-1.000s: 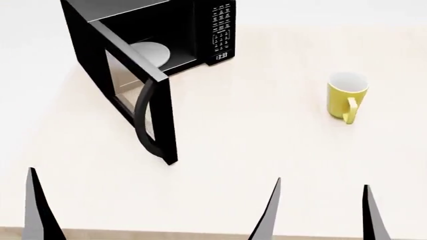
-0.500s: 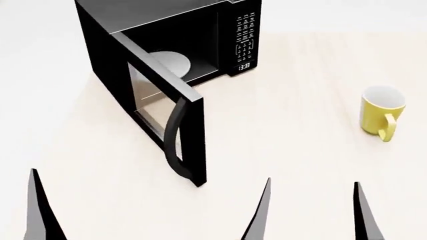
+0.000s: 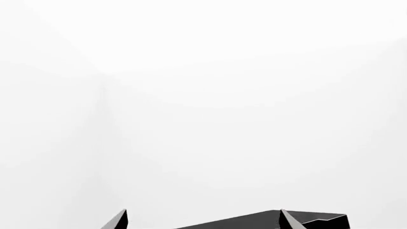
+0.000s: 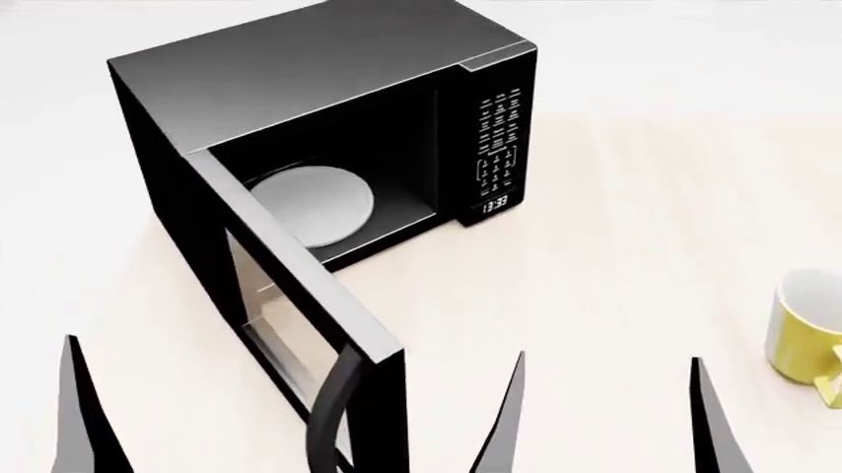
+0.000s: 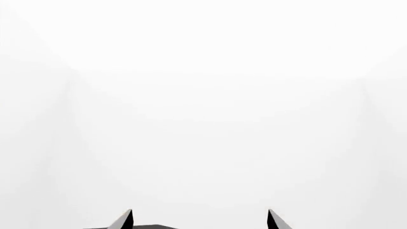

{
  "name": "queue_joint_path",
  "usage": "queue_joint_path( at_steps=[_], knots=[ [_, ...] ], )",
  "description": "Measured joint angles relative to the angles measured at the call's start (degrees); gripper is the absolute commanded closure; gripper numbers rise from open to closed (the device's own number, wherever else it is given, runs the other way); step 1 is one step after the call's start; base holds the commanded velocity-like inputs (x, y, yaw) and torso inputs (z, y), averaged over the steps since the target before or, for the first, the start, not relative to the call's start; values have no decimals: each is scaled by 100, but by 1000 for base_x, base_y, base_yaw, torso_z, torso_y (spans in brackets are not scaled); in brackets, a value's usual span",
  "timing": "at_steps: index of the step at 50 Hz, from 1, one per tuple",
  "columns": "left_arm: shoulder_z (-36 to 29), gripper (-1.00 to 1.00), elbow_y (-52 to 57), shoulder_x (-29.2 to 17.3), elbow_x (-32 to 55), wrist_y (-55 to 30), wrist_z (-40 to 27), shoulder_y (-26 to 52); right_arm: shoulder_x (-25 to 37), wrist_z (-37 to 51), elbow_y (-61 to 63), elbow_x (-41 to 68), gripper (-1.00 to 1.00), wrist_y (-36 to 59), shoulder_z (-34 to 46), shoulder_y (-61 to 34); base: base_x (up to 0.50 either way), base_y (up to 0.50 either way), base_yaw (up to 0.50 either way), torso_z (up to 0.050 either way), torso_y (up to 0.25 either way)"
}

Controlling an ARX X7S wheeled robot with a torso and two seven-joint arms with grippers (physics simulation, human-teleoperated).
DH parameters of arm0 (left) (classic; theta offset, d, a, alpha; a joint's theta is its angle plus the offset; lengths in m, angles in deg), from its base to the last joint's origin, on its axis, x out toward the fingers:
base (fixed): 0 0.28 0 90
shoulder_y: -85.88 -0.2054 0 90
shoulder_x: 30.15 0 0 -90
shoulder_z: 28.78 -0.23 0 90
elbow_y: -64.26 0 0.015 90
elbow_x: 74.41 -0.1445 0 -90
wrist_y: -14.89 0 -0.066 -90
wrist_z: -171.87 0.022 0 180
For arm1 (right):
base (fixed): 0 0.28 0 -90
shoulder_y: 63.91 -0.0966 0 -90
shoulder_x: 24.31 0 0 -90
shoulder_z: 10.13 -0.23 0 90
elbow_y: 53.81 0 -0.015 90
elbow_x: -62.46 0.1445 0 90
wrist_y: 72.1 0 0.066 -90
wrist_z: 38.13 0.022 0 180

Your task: Close the microwave.

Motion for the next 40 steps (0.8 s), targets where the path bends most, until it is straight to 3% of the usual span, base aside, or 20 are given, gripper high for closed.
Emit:
queue_joint_path(
  at_steps=[28,40],
  knots=[
    [-81,-100,17,-98,0,-4,-102,10,79,153,-62,-41,-100,-72,69,-15,500,40,0,0,1],
    [-76,-100,120,-189,154,-107,-80,40,103,250,-88,-118,-100,-208,77,-2,41,0,0,0,0]
  ],
)
